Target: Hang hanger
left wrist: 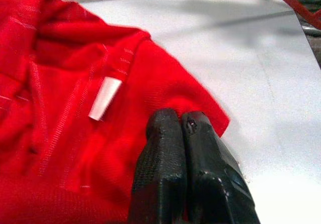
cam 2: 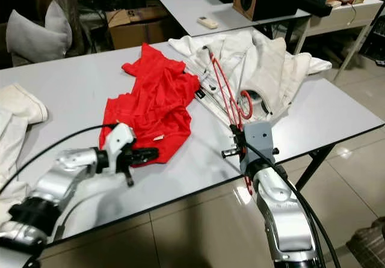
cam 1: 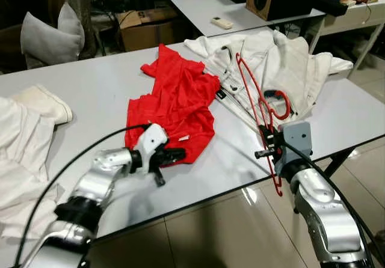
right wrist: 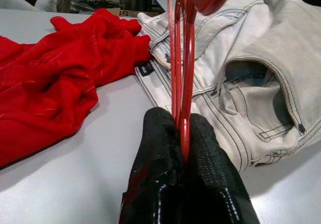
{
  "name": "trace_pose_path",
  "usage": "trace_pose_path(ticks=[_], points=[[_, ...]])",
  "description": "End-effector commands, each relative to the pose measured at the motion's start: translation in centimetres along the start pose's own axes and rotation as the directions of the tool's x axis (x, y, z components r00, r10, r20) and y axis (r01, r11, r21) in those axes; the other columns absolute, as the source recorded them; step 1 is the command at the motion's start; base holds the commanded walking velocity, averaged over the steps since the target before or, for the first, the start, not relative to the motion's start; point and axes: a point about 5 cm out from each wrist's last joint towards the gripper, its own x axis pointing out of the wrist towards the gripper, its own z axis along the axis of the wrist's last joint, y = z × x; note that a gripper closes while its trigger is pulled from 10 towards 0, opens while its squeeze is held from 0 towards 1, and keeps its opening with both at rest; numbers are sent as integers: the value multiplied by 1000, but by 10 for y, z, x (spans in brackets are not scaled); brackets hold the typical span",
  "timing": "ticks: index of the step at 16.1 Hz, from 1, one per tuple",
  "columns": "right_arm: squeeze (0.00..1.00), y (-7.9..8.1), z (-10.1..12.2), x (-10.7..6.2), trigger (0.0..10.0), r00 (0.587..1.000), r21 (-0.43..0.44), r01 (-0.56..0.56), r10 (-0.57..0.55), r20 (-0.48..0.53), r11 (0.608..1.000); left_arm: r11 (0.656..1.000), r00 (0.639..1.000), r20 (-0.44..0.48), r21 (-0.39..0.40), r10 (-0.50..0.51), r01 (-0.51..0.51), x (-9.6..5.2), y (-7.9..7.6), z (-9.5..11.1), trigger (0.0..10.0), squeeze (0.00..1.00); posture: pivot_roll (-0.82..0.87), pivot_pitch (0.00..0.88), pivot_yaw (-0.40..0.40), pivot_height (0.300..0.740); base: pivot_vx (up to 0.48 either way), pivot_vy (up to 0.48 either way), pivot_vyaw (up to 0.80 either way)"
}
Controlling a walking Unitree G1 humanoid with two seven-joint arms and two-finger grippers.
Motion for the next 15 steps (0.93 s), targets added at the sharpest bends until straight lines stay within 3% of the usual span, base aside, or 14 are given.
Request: trace_pose_path(ticks=[1, 5, 6, 7, 8, 9, 10, 11, 12, 14, 15], points=[[0, 2, 0, 1, 10000, 1000, 2, -11, 11, 0, 1000, 1000, 1000, -4, -16, 13, -13, -4, 1, 1, 0, 0, -136, 0, 52, 740, 0, 0, 0], [0, 2, 1, 3, 10000, 1000, 0, -17, 17, 2, 1000, 964, 997, -16, -258, -69, 62, -3, -3, 8, 0, 0, -136, 0, 49, 740, 0, 0, 0], [0, 1, 3, 4, 10000, 1000, -2, -16, 16, 6, 1000, 873, 991, 36, -471, -126, 128, -3, -2, 25, 0, 0, -138, 0, 51, 740, 0, 0, 0], [0, 1, 3, 4, 10000, 1000, -2, -13, 13, 8, 1000, 812, 984, 102, -556, -146, 178, -3, -2, 40, 0, 0, -140, 0, 54, 740, 0, 0, 0], [0, 0, 3, 3, 10000, 1000, -2, -12, 12, 8, 1000, 787, 980, 129, -585, -149, 197, -3, -1, 46, 0, 0, -140, 0, 54, 740, 0, 0, 0], [0, 0, 3, 3, 10000, 1000, -1, -11, 11, 8, 1000, 718, 969, 212, -655, -124, 235, -4, 6, 61, 0, 0, -138, 0, 57, 740, 0, 0, 0], [0, 1, 2, 3, 10000, 1000, 0, -10, 10, 8, 1000, 683, 965, 247, -689, -91, 241, -4, 12, 68, 0, 0, -138, 0, 59, 740, 0, 0, 0], [0, 1, 2, 3, 10000, 1000, 3, -9, 9, 8, 1000, 565, 941, 333, -788, 60, 243, -4, 33, 81, 0, 0, -138, 0, 60, 740, 0, 0, 0], [0, 2, 2, 3, 10000, 1000, 7, -7, 7, 8, 1000, 448, 917, 331, -870, 221, 206, -5, 51, 84, 0, 0, -140, 0, 64, 740, 0, 0, 0], [0, 2, 2, 3, 10000, 1000, 9, -5, 5, 8, 1000, 356, 898, 247, -928, 364, 111, -6, 64, 77, 0, 0, -140, 0, 64, 740, 0, 0, 0], [0, 2, 2, 2, 10000, 1000, 10, -3, 3, 7, 1000, 234, 855, 65, -970, 514, -67, -8, 73, 52, 0, 0, -142, 0, 68, 740, 0, 0, 0]])
